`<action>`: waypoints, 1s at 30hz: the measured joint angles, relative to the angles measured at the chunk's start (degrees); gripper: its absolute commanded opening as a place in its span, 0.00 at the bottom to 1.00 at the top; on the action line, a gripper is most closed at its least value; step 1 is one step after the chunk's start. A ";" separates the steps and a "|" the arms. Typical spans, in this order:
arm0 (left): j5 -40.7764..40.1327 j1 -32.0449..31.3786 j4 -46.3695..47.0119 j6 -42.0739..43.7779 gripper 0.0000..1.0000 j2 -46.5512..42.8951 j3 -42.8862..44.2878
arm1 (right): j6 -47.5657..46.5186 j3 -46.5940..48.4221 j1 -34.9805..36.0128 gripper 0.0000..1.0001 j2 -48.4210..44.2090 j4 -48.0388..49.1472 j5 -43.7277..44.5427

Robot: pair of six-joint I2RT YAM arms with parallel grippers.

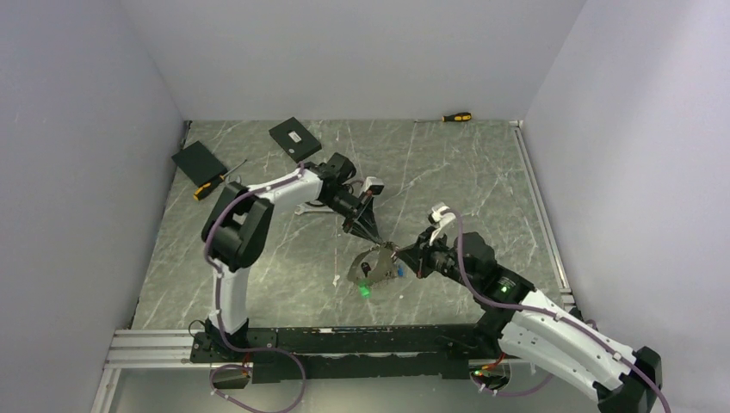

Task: Put the keys on the keyring

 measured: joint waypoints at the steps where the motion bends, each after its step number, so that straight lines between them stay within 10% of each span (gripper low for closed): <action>1: -0.48 0.42 -0.61 0.24 0.05 1.81 0.00 | 0.22 0.00 0.00 0.00 1.18 -0.13 1.07; 14: -3.58 4.61 -4.63 2.80 0.55 10.95 0.04 | 1.79 -1.11 0.00 0.00 11.28 2.67 4.46; 24: -20.04 9.79 -10.69 9.86 0.61 8.24 3.76 | 1.68 -1.11 0.00 0.00 13.00 3.87 5.05; 30: -41.86 5.79 -0.50 16.81 0.63 -11.15 -7.04 | 1.53 -1.11 0.00 0.00 10.23 3.39 7.63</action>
